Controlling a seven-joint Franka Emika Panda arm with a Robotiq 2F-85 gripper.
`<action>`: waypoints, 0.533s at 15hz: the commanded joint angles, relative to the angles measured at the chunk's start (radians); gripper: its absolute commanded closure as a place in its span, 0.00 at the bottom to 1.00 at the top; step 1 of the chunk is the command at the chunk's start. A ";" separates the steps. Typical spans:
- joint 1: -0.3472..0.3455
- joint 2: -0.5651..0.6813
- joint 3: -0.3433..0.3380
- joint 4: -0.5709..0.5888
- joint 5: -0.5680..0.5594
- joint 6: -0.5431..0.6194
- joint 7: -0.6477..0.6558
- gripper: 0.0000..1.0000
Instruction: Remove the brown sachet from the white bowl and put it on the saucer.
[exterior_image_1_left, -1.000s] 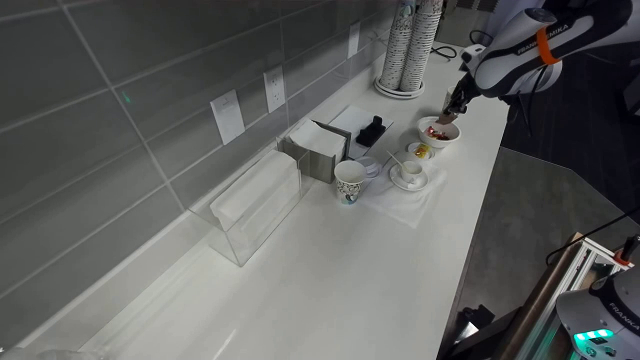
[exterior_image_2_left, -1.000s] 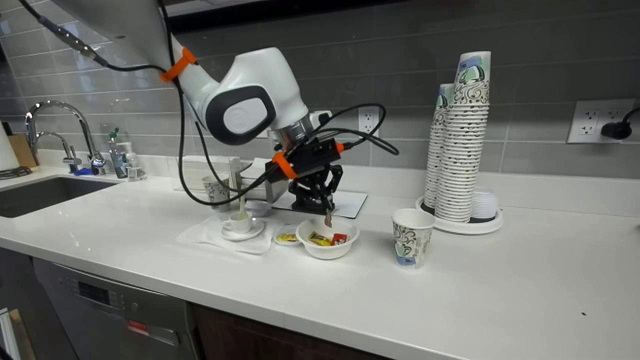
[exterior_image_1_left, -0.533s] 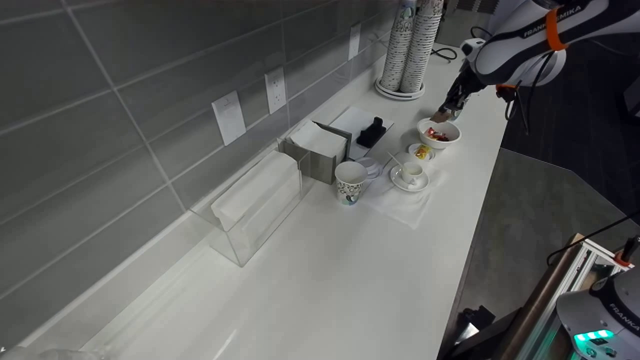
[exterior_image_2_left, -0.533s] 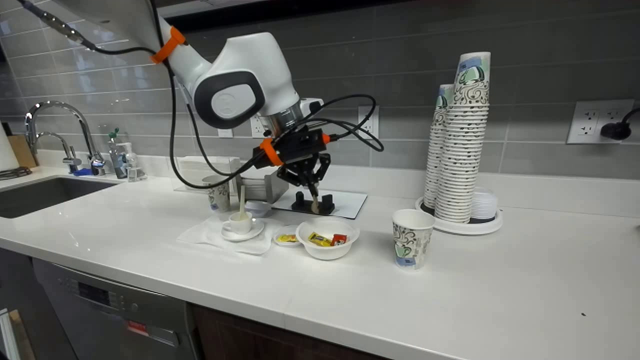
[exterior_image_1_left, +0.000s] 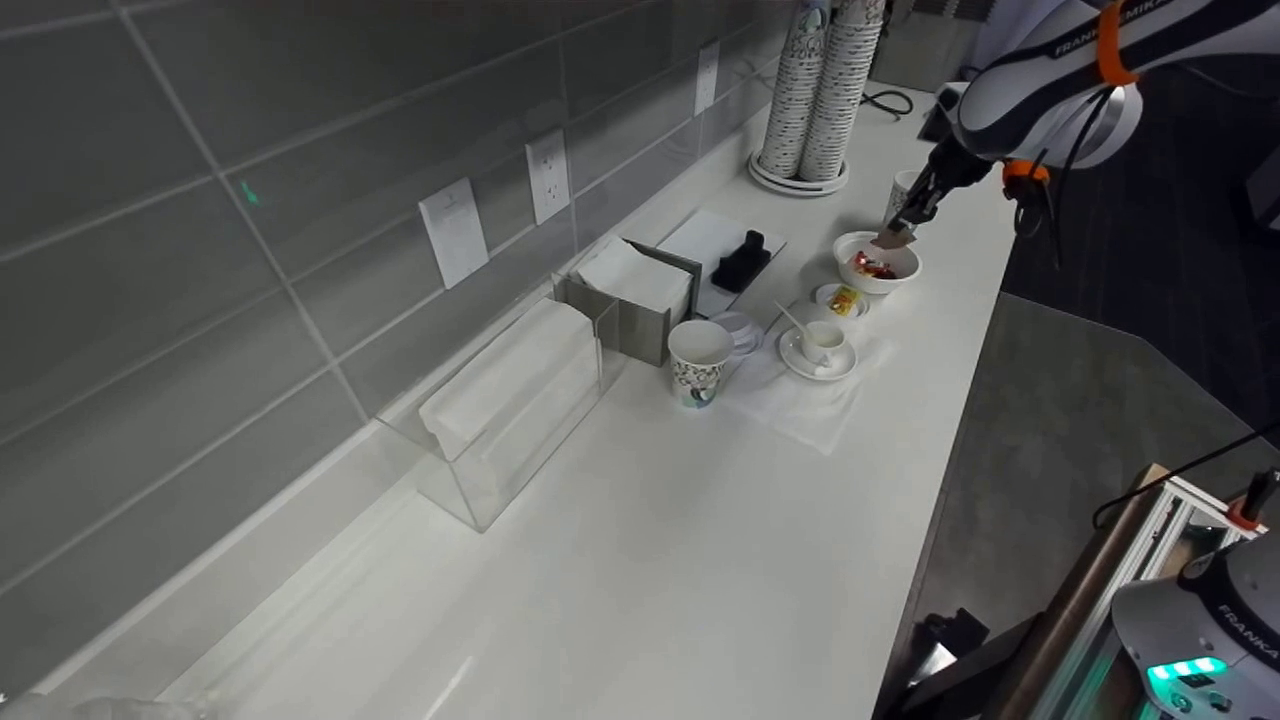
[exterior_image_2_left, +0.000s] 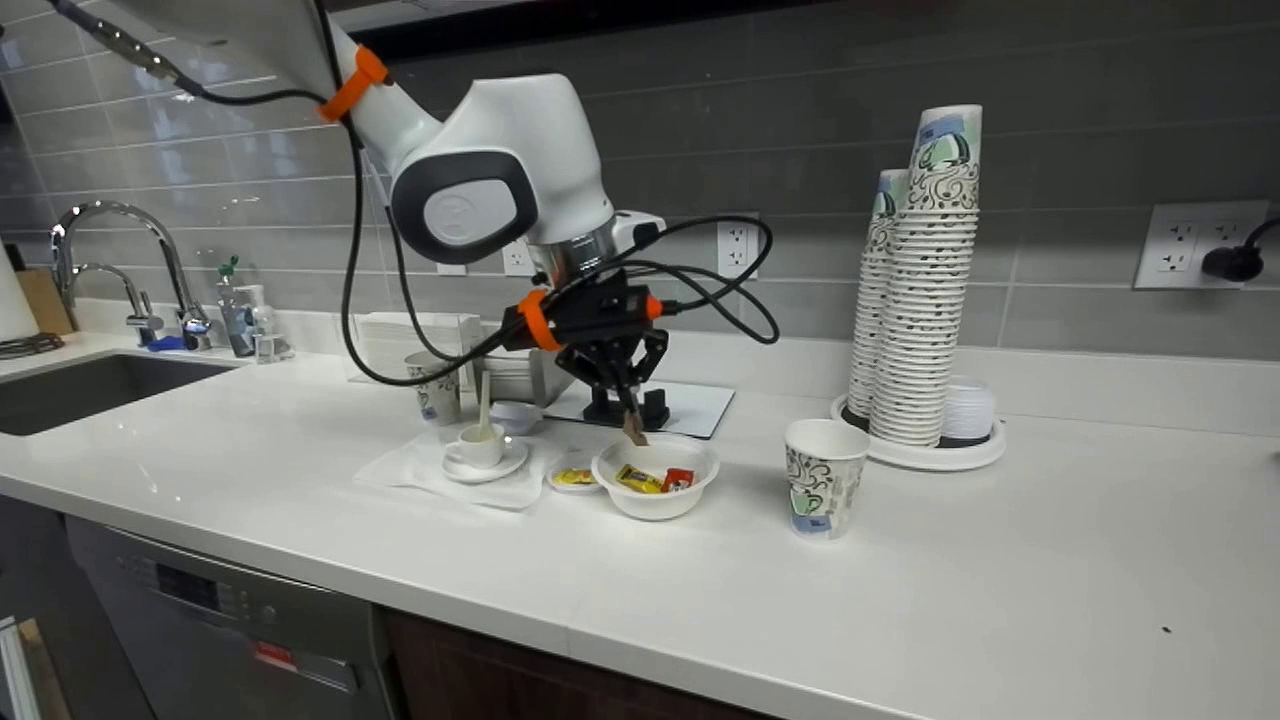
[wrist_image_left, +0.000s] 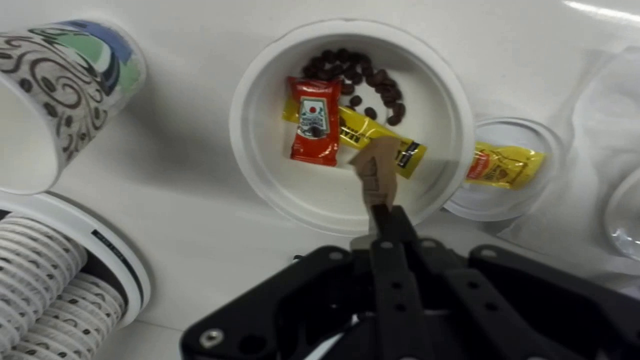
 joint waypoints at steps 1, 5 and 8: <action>0.020 -0.009 -0.011 0.003 0.014 -0.012 0.014 1.00; 0.051 -0.041 0.002 -0.036 0.012 0.024 0.023 1.00; 0.092 -0.064 0.014 -0.062 -0.003 0.026 0.053 1.00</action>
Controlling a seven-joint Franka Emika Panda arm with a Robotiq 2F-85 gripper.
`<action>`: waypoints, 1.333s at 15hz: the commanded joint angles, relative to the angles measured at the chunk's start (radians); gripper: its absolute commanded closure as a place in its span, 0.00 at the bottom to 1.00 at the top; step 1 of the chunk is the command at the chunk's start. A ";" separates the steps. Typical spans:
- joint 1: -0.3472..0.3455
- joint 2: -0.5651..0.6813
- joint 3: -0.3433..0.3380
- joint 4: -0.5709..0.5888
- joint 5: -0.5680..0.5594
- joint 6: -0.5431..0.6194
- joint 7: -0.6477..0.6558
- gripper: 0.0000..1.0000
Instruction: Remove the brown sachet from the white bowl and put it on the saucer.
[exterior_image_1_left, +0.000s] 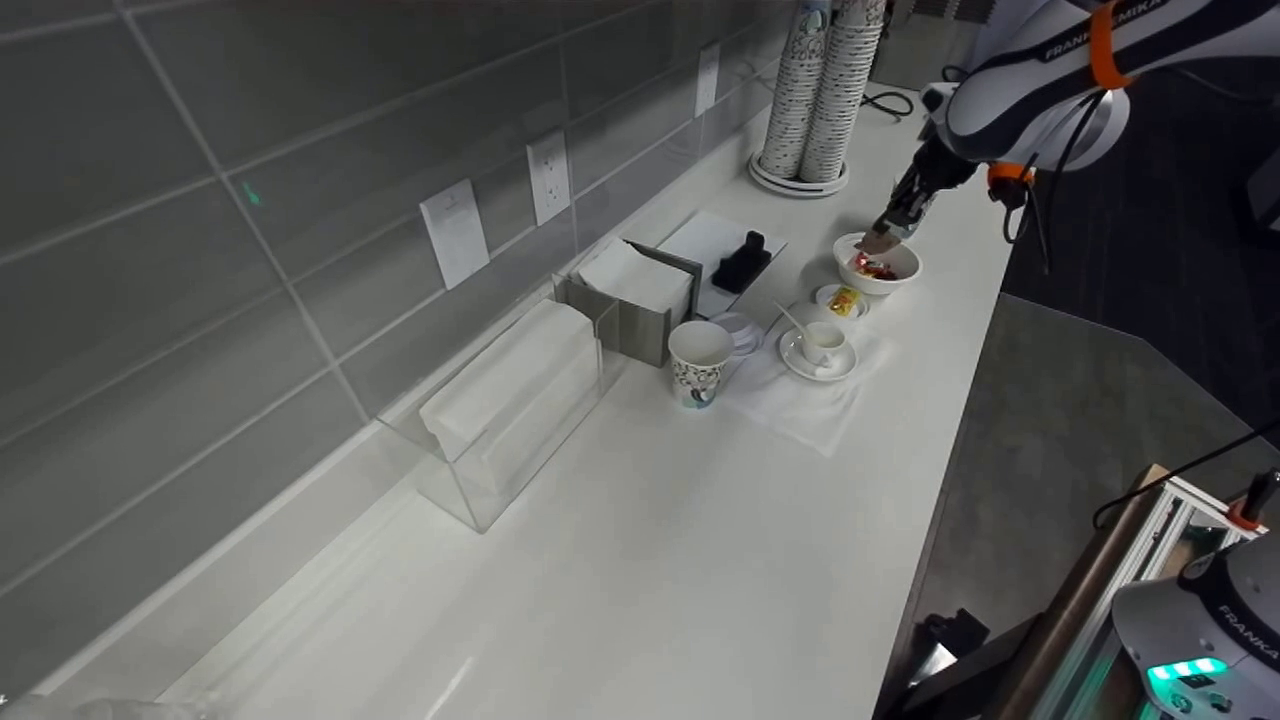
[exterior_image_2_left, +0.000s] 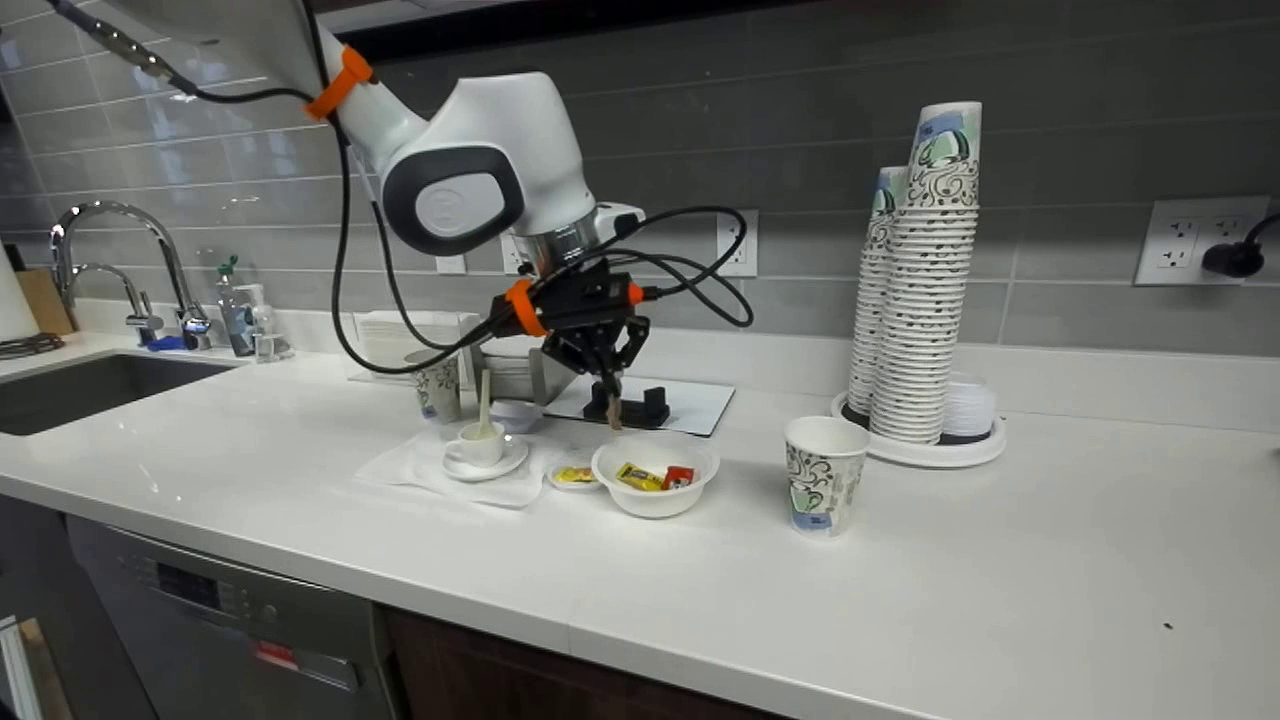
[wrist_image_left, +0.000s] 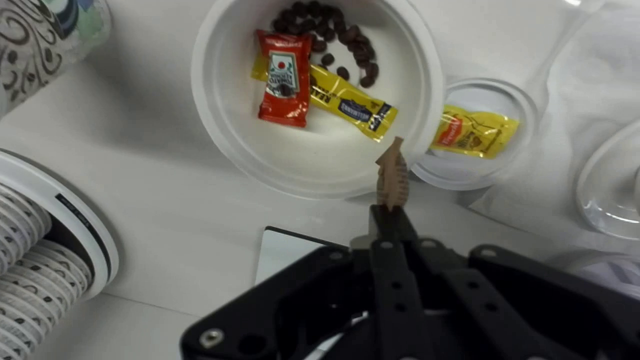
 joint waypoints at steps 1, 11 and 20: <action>0.054 -0.061 0.006 -0.066 -0.027 0.021 0.067 1.00; 0.098 -0.050 0.006 -0.080 -0.072 0.029 0.235 0.60; 0.100 -0.159 -0.060 -0.090 -0.299 -0.154 0.504 0.01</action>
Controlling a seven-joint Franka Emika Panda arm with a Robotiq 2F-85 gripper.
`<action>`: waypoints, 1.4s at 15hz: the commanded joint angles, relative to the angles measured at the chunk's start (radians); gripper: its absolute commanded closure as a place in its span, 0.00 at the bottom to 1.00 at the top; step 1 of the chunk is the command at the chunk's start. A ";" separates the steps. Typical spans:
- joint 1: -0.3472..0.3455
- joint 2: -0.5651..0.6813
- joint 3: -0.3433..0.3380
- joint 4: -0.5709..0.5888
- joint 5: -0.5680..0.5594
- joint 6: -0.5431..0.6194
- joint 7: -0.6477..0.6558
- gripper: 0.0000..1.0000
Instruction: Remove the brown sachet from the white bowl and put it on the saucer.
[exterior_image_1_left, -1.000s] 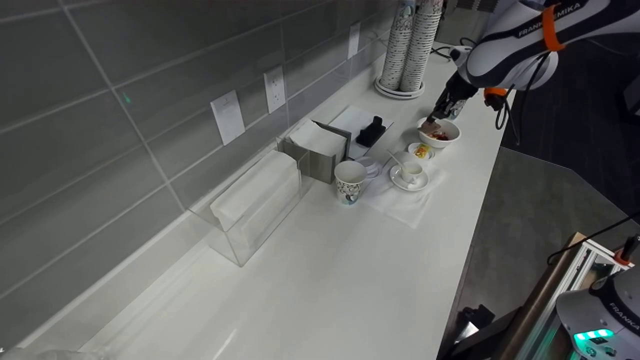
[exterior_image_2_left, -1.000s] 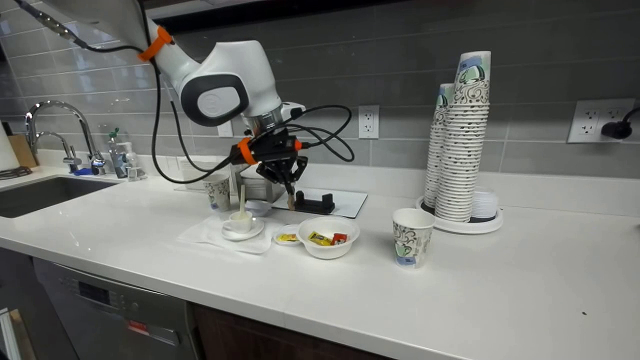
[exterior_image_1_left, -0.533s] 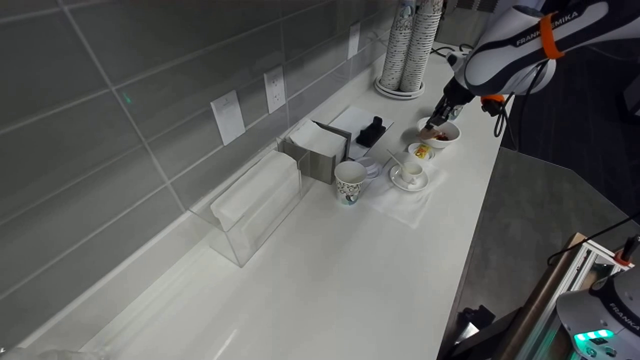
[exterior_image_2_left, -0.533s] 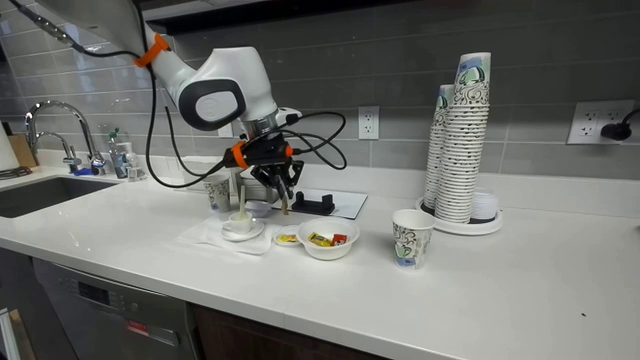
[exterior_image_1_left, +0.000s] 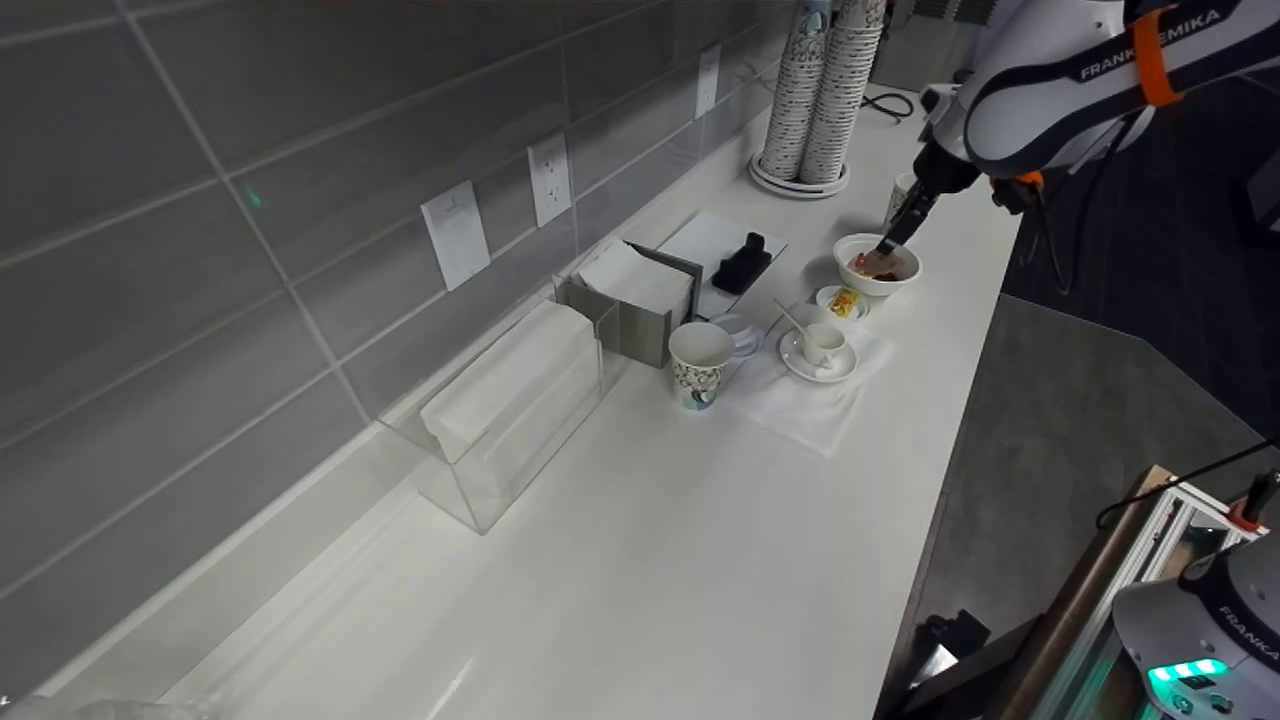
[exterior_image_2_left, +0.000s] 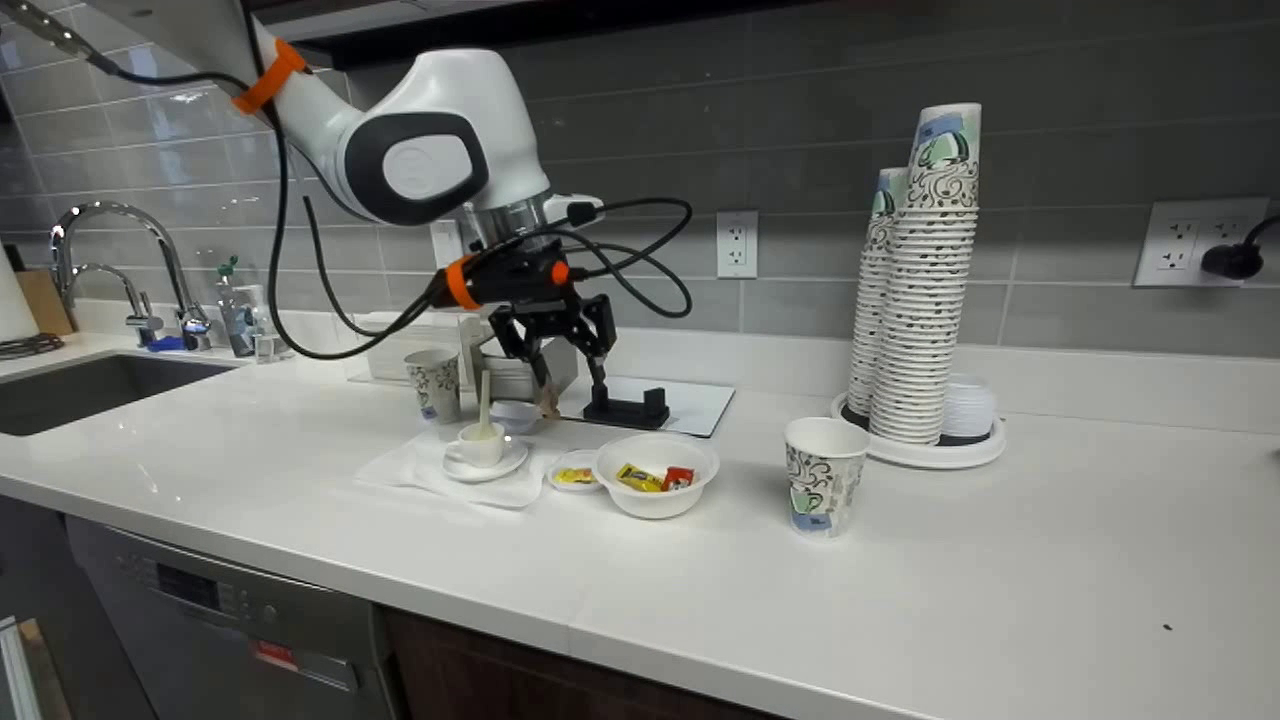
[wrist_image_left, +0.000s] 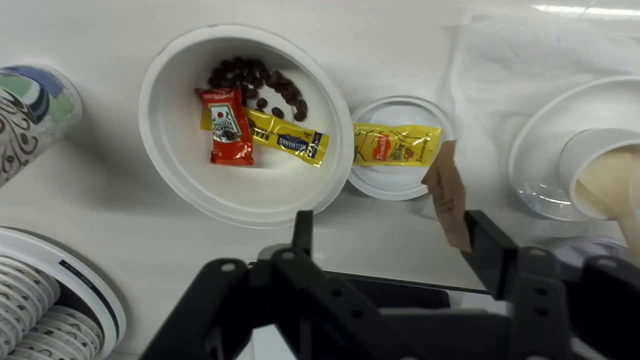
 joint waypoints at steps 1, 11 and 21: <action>0.011 -0.044 -0.019 -0.012 -0.044 -0.056 0.070 0.00; 0.012 -0.050 -0.028 -0.002 -0.003 -0.118 0.097 0.00; -0.009 -0.384 -0.078 -0.114 -0.057 -0.377 0.185 0.00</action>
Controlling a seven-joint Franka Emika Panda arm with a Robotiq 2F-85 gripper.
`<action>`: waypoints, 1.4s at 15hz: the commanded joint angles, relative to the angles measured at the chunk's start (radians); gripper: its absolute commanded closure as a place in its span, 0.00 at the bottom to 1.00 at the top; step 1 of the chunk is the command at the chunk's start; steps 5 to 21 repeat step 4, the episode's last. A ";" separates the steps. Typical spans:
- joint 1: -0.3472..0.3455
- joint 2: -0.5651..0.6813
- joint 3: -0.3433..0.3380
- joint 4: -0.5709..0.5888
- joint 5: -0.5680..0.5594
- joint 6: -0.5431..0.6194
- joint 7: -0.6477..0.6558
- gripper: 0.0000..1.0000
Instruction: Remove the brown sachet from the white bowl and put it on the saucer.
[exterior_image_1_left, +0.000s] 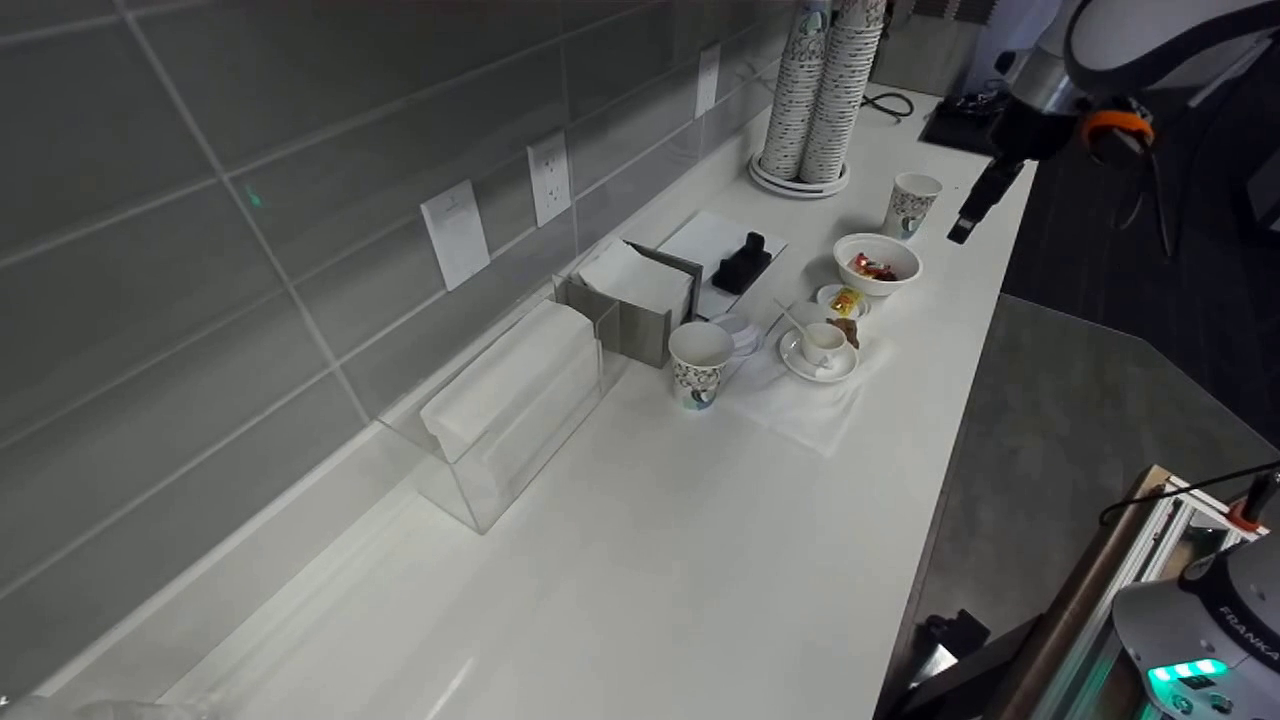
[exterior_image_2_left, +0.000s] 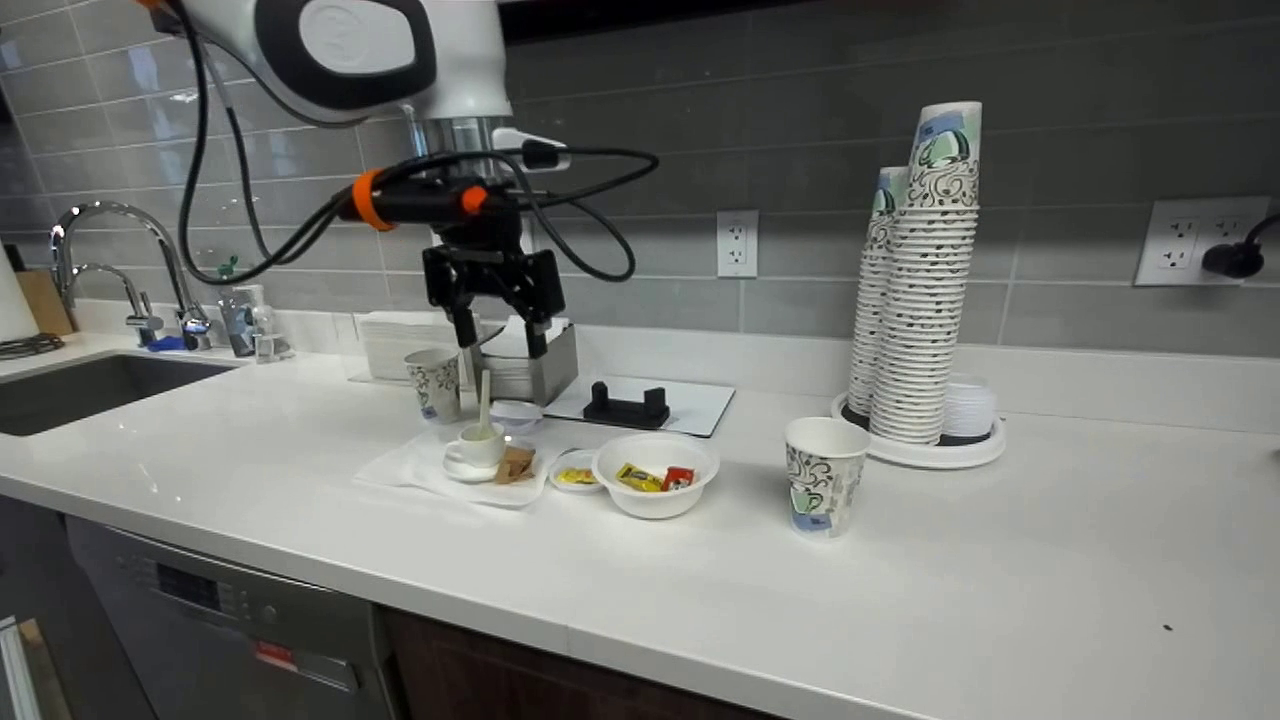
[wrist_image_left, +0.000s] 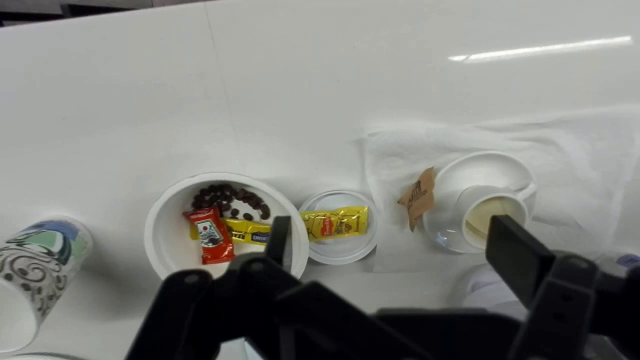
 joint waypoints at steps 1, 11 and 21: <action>0.003 -0.176 -0.043 -0.094 -0.031 0.020 0.010 0.00; 0.022 -0.142 -0.060 -0.055 -0.021 0.000 0.020 0.00; 0.022 -0.142 -0.060 -0.055 -0.021 0.000 0.020 0.00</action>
